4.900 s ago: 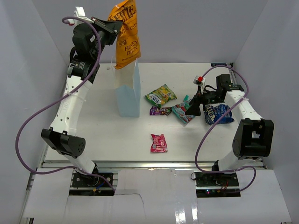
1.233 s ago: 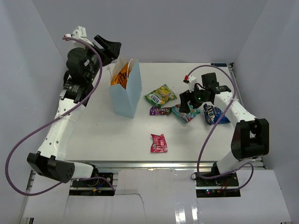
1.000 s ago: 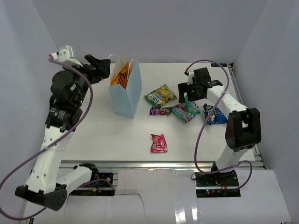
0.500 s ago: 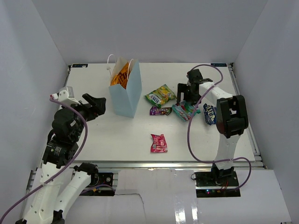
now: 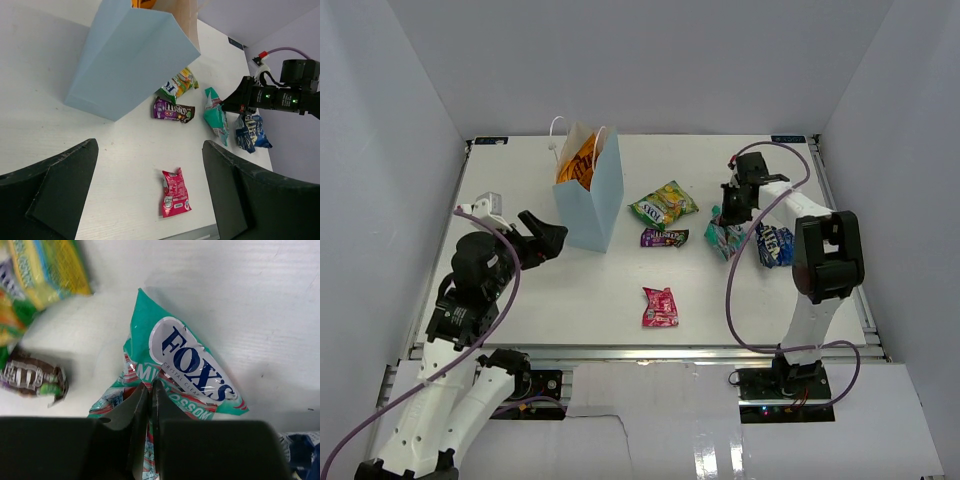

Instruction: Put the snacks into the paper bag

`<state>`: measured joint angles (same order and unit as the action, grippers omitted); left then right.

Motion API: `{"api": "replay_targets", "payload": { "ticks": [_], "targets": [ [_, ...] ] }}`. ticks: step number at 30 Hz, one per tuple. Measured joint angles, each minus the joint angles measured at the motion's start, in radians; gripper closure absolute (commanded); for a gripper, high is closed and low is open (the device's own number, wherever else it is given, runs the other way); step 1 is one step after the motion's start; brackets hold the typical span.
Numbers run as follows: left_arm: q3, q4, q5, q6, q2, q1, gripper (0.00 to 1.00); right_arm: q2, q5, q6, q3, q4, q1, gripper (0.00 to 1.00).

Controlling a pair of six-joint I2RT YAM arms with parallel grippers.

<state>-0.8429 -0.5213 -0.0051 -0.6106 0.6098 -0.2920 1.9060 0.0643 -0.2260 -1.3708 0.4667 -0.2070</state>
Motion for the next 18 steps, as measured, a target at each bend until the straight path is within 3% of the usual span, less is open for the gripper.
{"api": "replay_targets", "payload": {
  "ticks": [5,10,13,18],
  "targets": [
    [0.035,0.024,0.051,0.0,0.003,0.0,0.04,-0.171,0.278,0.19,0.116,-0.01,0.055,0.92],
    [0.051,0.048,0.066,0.004,-0.003,0.0,0.04,-0.355,0.61,0.332,0.09,-0.075,0.075,0.92],
    [0.053,0.056,0.066,0.01,-0.013,0.0,0.04,-0.394,0.73,0.339,0.006,-0.121,0.019,0.92],
    [0.065,0.062,0.066,0.02,-0.044,0.0,0.04,-0.359,0.814,0.236,-0.228,-0.225,-0.178,0.92]
  ]
}}
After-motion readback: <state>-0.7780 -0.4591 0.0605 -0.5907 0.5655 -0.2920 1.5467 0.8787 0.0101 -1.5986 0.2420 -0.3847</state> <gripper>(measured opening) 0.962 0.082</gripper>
